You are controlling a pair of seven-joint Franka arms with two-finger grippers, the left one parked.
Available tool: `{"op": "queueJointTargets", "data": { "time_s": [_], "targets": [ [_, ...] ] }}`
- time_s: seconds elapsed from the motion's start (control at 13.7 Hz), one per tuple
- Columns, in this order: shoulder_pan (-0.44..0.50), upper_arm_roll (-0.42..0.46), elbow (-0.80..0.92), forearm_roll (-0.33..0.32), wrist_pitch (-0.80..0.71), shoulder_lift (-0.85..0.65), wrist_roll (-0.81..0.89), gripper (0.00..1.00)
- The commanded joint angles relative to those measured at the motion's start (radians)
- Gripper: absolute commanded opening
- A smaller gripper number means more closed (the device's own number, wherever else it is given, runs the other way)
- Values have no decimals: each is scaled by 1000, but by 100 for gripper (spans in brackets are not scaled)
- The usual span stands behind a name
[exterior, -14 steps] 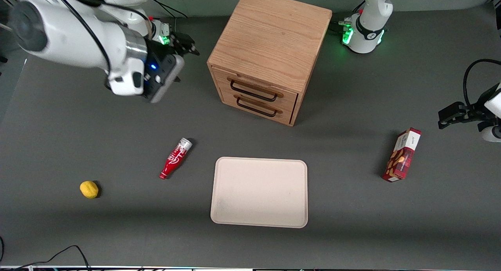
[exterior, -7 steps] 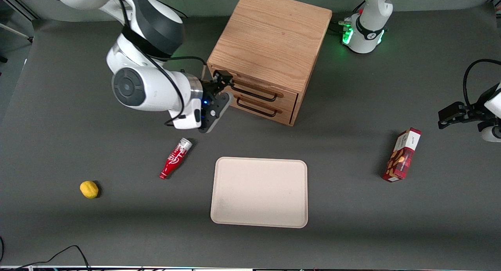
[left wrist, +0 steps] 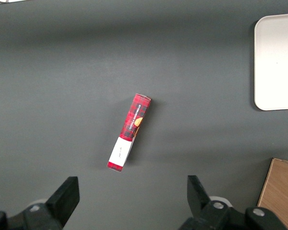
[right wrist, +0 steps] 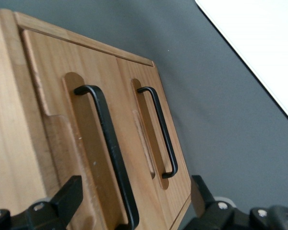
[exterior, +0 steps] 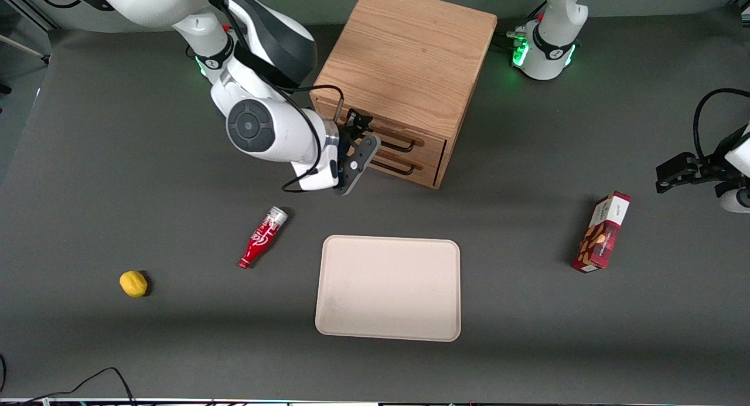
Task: Open upper drawer
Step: 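Move the right gripper to the upper drawer's black handle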
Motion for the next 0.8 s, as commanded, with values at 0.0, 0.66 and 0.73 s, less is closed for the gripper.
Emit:
{"op": "queueJointTargets", "data": {
  "time_s": [0.0, 0.66, 0.73],
  "targets": [
    [3, 7, -41, -30, 52, -3, -13, 100],
    [29, 5, -78, -38, 92, -3, -2, 100],
    [30, 7, -78, -38, 94, -3, -2, 100]
  ]
}}
